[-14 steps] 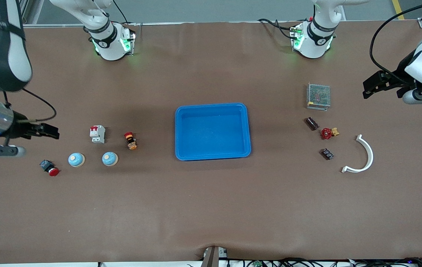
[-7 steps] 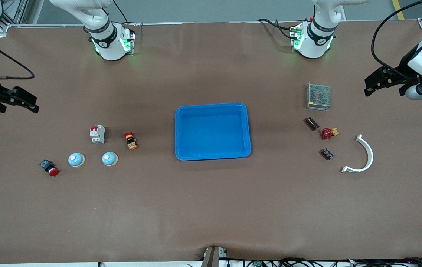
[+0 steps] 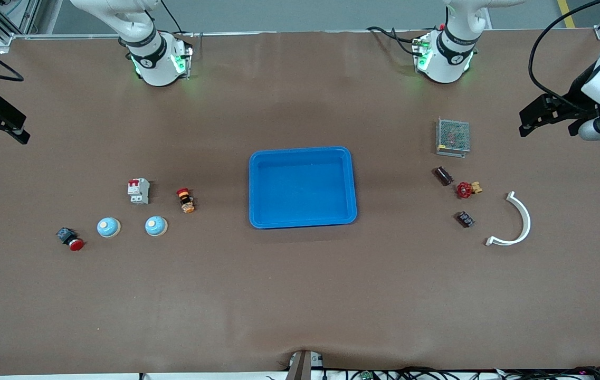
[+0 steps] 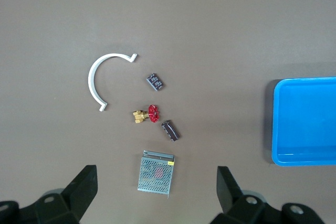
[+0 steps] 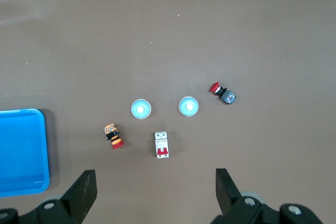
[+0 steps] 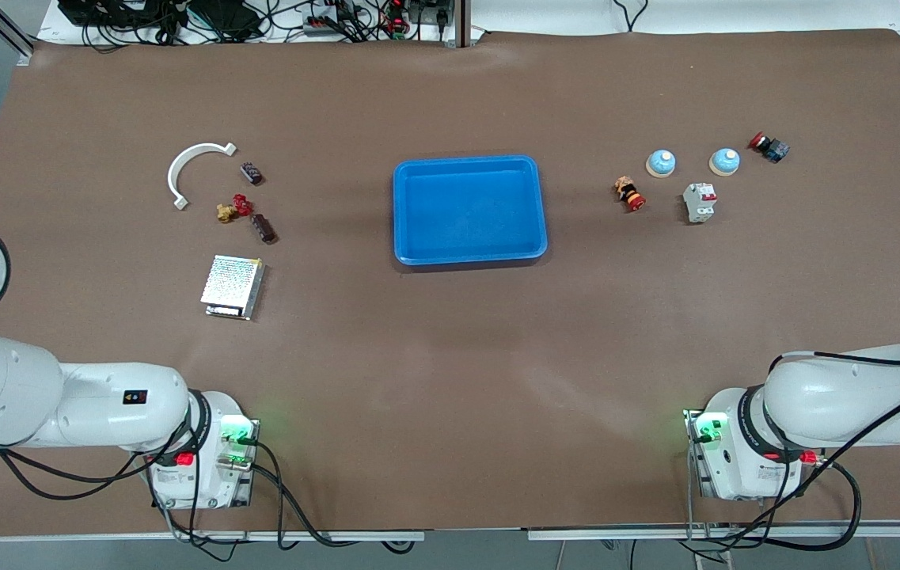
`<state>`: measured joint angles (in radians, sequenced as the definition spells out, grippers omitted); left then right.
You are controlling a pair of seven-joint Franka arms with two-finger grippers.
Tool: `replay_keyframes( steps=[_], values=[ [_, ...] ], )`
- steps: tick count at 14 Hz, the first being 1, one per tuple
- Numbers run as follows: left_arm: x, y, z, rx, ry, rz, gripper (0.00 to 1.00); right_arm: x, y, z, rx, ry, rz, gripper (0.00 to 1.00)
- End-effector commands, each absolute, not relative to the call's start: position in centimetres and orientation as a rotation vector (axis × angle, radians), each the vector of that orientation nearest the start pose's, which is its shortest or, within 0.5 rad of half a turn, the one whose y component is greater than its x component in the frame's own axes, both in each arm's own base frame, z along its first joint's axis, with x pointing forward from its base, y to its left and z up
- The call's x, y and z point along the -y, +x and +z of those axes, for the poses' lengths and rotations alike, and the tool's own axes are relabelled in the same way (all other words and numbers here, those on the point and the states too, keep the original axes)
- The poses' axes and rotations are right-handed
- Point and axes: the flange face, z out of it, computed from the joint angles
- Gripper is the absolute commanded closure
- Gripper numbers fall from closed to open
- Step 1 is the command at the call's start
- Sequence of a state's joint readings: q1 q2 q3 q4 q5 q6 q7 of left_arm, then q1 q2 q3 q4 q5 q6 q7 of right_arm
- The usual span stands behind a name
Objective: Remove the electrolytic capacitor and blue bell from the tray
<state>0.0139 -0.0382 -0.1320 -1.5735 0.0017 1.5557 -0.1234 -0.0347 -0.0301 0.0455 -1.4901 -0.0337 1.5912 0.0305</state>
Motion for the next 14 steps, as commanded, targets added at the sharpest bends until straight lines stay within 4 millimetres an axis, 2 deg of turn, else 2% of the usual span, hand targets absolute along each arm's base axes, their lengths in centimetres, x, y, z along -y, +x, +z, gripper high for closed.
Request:
replay_keyframes(
  steps=[1, 6, 10, 14],
  values=[
    [6.5, 53.6, 65.0, 0.005, -3.143, -0.060, 0.00, -0.9, 55.0, 68.3, -0.056, -3.186, -0.217, 0.00],
    [6.5, 53.6, 64.8, -0.002, -3.139, -0.048, 0.00, -1.6, 54.9, 68.1, -0.143, -3.154, -0.187, 0.00],
    [6.5, 53.1, 64.7, -0.002, -3.137, 0.004, 0.00, -3.3, 54.8, 67.0, -0.085, -3.156, -0.100, 0.00],
    [6.7, 53.1, 64.8, 0.010, -3.135, 0.004, 0.00, -3.6, 54.8, 65.7, -0.091, -3.077, -0.006, 0.00]
  ],
)
